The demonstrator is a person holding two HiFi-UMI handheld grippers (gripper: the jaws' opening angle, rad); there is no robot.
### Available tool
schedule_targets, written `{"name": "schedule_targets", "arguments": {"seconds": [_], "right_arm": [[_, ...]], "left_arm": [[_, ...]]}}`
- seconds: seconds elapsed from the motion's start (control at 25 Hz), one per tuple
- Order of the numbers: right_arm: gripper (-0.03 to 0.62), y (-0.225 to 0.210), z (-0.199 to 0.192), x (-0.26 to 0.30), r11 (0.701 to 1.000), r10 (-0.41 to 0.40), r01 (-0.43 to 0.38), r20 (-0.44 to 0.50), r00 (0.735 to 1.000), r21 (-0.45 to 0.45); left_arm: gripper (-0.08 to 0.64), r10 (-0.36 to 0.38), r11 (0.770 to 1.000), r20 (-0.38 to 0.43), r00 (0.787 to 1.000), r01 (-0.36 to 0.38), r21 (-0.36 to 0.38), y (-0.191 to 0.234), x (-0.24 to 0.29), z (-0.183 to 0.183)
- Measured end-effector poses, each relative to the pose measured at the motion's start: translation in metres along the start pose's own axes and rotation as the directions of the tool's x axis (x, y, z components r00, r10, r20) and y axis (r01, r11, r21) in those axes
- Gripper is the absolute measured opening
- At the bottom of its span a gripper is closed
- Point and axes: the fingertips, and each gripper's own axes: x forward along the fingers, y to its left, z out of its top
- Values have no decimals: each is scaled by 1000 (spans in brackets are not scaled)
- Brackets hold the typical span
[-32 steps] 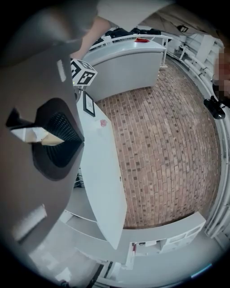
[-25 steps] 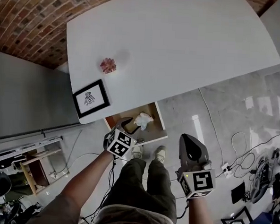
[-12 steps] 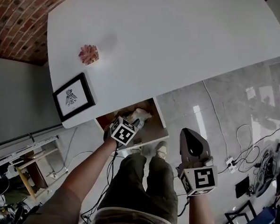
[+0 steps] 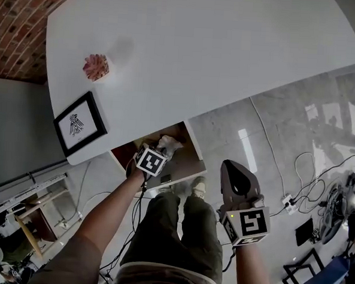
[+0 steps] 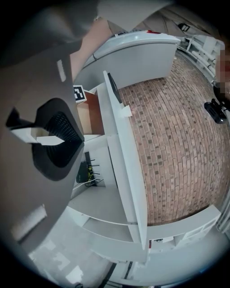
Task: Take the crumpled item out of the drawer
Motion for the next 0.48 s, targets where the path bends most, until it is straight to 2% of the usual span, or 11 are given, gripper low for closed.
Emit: {"name": "schedule_targets", "arguments": {"seconds": [0.2, 0.48], "right_arm": [[28, -1, 1, -10, 1000, -4, 4, -33, 999, -5], [28, 6, 40, -35, 1000, -21, 21, -5, 1000, -22]], "left_arm": [[55, 21, 999, 45, 999, -23, 47, -6, -16, 13], [49, -2, 996, 148, 989, -12, 93, -25, -83, 40]]}}
